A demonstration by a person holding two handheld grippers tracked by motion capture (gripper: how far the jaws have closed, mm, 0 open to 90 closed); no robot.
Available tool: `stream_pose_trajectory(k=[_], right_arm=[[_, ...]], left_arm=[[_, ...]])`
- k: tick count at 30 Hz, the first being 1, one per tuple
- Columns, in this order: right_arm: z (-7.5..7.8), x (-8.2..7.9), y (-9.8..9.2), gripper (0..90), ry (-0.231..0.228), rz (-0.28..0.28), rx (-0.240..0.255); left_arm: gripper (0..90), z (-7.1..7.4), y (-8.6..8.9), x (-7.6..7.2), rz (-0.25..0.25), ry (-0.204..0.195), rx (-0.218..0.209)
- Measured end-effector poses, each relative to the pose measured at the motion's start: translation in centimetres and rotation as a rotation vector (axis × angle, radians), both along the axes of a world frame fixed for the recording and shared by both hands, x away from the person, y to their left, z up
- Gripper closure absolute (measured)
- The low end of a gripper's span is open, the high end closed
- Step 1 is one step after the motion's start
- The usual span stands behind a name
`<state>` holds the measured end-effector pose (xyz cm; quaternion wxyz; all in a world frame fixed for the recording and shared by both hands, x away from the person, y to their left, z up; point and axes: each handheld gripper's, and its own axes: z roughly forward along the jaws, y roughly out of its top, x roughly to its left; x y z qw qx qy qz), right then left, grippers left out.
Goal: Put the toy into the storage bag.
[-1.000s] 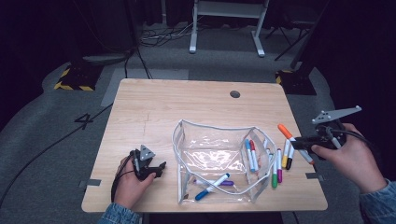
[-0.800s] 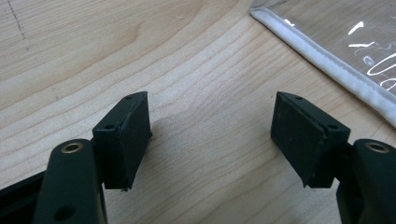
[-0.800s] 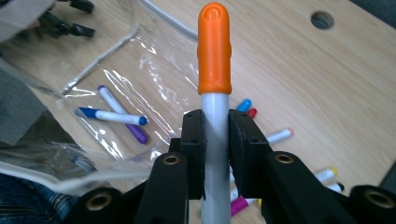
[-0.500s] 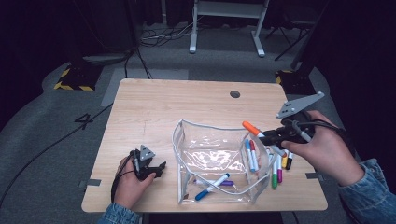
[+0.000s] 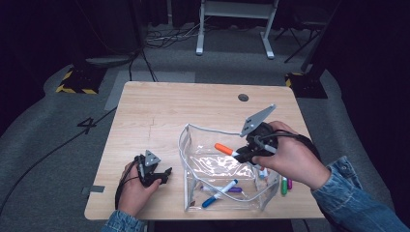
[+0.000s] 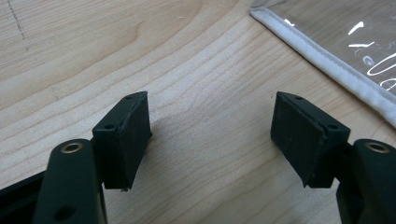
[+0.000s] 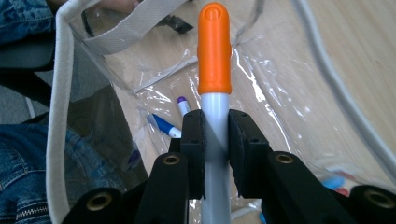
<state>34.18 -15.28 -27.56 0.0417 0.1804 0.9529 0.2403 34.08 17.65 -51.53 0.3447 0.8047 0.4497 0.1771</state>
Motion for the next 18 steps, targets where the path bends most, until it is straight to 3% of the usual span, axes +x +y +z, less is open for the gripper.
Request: stream_pose_trajectory(k=[8, 18], right_arm=[[-3.0, 0.3, 2.8, 77.4, 0.040, 0.074, -0.058], [-7.3, 0.6, 5.1, 77.4, 0.092, 0.140, -0.172]], left_arm=[[29.1, 0.0, 0.0, 0.0, 0.001, 0.000, -0.001], [29.1, 0.0, 0.0, 0.0, 0.000, 0.000, 0.000]])
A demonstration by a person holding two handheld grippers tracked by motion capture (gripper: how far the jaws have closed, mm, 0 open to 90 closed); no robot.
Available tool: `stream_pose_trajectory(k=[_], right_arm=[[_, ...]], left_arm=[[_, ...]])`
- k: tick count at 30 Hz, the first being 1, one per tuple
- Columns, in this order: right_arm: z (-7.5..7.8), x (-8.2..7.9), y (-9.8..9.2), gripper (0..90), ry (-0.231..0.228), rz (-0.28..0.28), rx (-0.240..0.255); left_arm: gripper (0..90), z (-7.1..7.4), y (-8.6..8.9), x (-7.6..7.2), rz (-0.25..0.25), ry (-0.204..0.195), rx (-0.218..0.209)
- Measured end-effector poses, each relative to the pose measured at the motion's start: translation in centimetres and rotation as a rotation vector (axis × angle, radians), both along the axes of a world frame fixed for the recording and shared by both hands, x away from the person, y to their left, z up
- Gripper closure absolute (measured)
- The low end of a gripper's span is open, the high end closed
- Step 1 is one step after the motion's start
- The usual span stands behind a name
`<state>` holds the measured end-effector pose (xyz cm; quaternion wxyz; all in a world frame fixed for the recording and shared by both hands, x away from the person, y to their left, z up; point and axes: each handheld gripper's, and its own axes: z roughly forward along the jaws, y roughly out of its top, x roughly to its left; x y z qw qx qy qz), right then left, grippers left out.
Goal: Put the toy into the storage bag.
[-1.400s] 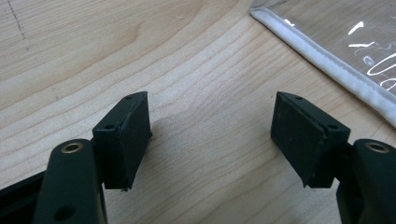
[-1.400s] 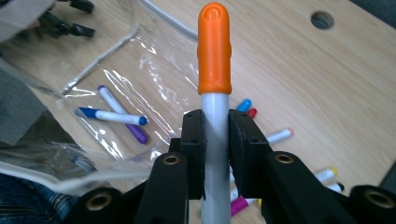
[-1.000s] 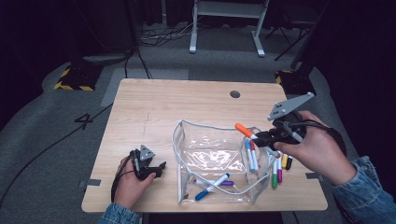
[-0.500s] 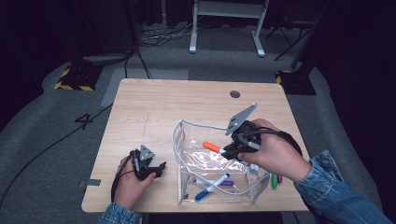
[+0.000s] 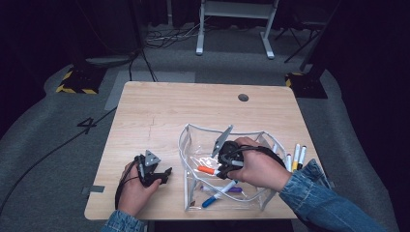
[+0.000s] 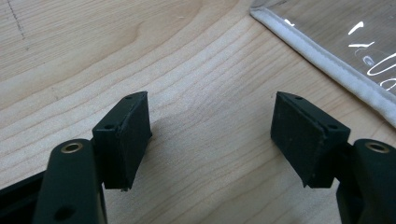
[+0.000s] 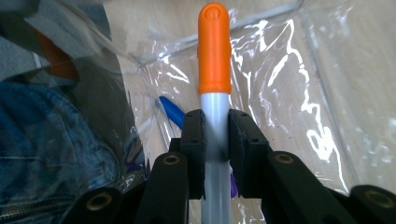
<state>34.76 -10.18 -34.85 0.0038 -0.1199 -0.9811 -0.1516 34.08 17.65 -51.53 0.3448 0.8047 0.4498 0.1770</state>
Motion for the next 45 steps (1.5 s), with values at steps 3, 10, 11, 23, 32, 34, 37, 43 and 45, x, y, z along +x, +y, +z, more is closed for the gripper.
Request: stream_pose_trajectory(k=[3, 10, 11, 23, 32, 34, 37, 43, 45], right_arm=[[-1.2, 0.0, 0.4, 77.4, 0.011, 0.016, -0.038], [-3.4, -0.1, 1.5, 77.4, 0.034, 0.047, -0.134], [-3.7, -0.1, 1.6, 77.4, 0.039, 0.055, -0.143], [-5.8, -0.4, 2.0, 70.1, 0.121, 0.101, -0.218], [-2.9, 0.3, 1.1, 58.3, 0.035, 0.070, -0.080], [-1.5, 0.4, 0.6, 57.6, 0.005, 0.044, -0.042], [0.4, 0.7, -0.5, 57.4, -0.030, 0.005, 0.013], [3.4, 1.4, -4.2, 56.9, -0.099, -0.096, 0.117], [4.2, 1.7, -6.0, 56.7, -0.118, -0.134, 0.148]], left_arm=[[29.1, 0.0, 0.0, 0.0, -0.001, 0.000, 0.000], [29.1, 0.0, -0.1, 0.1, -0.001, 0.001, -0.002], [29.1, 0.0, -0.1, 0.1, -0.001, 0.001, -0.002], [29.1, 0.0, -0.1, 0.1, -0.001, 0.001, -0.002], [29.1, 0.0, -0.1, 0.1, -0.001, 0.000, -0.003], [29.1, 0.0, -0.1, 0.1, -0.001, 0.001, -0.004], [29.1, 0.0, -0.1, 0.1, -0.001, 0.001, -0.002], [29.1, 0.0, -0.1, 0.1, -0.001, 0.001, -0.003], [29.1, 0.0, -0.1, 0.1, -0.001, 0.001, -0.002]])
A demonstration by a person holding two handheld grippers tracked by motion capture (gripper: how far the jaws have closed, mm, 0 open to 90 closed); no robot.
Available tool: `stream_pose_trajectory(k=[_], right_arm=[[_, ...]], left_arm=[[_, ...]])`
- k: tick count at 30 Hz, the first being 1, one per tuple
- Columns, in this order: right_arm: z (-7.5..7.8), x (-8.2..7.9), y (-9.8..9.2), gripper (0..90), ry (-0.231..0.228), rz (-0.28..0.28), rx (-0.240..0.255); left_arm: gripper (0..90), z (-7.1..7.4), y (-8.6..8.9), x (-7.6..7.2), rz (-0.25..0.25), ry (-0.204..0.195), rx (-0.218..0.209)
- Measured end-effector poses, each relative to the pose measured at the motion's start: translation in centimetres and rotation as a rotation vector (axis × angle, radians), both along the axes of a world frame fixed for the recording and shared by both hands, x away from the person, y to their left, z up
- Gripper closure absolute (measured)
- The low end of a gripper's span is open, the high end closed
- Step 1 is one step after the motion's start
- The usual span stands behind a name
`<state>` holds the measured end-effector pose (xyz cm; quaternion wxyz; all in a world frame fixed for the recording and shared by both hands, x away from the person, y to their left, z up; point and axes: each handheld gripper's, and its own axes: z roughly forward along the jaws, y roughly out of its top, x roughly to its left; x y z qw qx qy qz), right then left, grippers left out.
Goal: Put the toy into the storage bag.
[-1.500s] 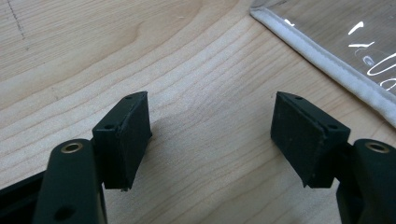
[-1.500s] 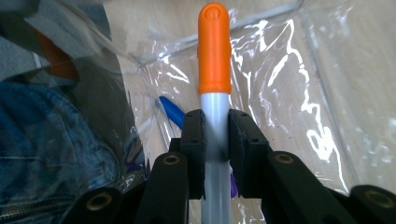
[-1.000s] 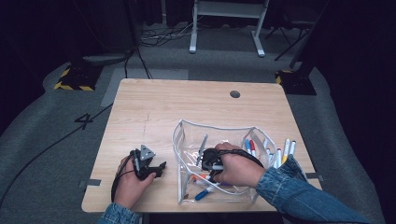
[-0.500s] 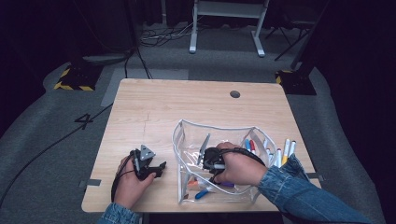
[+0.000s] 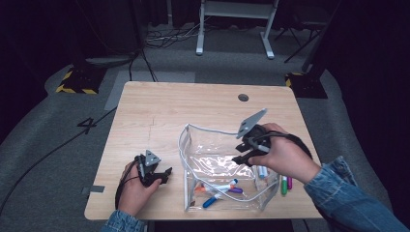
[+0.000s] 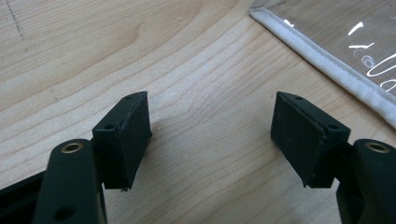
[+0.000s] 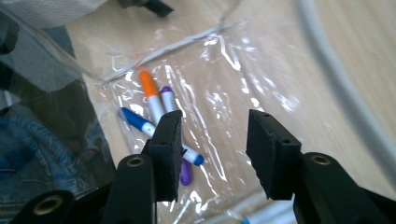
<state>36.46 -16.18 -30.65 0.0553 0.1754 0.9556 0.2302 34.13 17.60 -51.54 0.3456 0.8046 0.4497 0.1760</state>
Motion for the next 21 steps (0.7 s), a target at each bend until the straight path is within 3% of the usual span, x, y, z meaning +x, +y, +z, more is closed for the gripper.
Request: stream_pose_trajectory(k=[7, 12, 17, 21], right_arm=[[1.5, 0.6, -5.9, 55.6, -0.026, -0.126, 0.071], [1.9, 1.1, -10.5, 56.0, -0.056, -0.252, 0.125], [1.0, 1.9, -15.1, 56.8, -0.077, -0.396, 0.127], [-0.4, 2.6, -17.7, 57.3, -0.079, -0.477, 0.109]], left_arm=[[29.1, 0.0, 0.0, 0.0, 0.000, 0.000, 0.000], [29.1, 0.0, 0.0, 0.0, -0.001, 0.001, -0.002], [29.1, 0.0, 0.0, 0.0, 0.000, 0.001, -0.002], [29.1, 0.0, 0.0, 0.0, 0.000, 0.000, -0.001]])
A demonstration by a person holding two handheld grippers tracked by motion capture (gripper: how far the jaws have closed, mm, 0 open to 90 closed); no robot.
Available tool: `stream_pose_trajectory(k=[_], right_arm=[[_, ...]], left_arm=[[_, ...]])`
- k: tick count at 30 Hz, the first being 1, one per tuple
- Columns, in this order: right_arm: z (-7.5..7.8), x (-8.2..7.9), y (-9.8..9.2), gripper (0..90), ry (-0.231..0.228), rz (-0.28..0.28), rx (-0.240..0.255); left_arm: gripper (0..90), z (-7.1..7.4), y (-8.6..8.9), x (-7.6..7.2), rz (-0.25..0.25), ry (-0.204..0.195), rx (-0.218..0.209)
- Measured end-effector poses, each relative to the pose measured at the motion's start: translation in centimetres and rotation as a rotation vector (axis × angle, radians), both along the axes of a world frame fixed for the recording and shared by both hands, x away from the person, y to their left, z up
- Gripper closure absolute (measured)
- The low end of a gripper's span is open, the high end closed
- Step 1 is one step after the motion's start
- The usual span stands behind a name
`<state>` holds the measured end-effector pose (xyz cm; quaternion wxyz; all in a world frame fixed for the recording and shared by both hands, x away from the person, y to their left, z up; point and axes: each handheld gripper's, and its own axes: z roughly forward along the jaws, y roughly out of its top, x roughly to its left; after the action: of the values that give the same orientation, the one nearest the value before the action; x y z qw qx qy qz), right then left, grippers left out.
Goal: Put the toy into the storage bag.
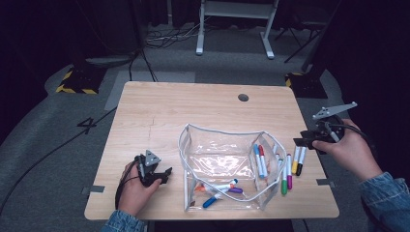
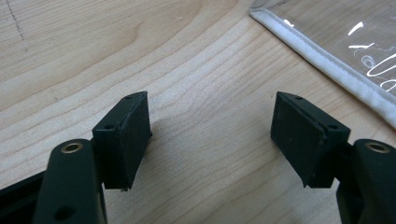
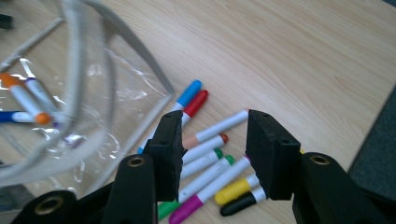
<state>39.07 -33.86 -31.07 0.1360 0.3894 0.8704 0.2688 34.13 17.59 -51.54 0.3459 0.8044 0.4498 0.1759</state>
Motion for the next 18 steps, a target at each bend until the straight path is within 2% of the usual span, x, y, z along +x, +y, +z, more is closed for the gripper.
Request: stream_pose_trajectory(k=[4, 8, 15, 18], right_arm=[[-2.0, 0.7, -2.1, 57.6, 0.015, -0.071, -0.011], [-4.7, 1.4, -3.6, 57.8, 0.054, -0.132, -0.017], [-9.1, 2.9, -5.5, 57.9, 0.108, -0.223, -0.018], [-10.8, 3.5, -6.0, 58.0, 0.123, -0.255, -0.034]], left_arm=[[29.1, 0.0, 0.0, 0.0, 0.000, 0.000, 0.000], [29.1, 0.0, 0.0, 0.0, 0.000, 0.000, 0.000], [29.1, 0.0, 0.0, 0.0, -0.001, 0.000, 0.000], [29.1, 0.0, 0.0, 0.0, 0.000, 0.001, -0.001]])
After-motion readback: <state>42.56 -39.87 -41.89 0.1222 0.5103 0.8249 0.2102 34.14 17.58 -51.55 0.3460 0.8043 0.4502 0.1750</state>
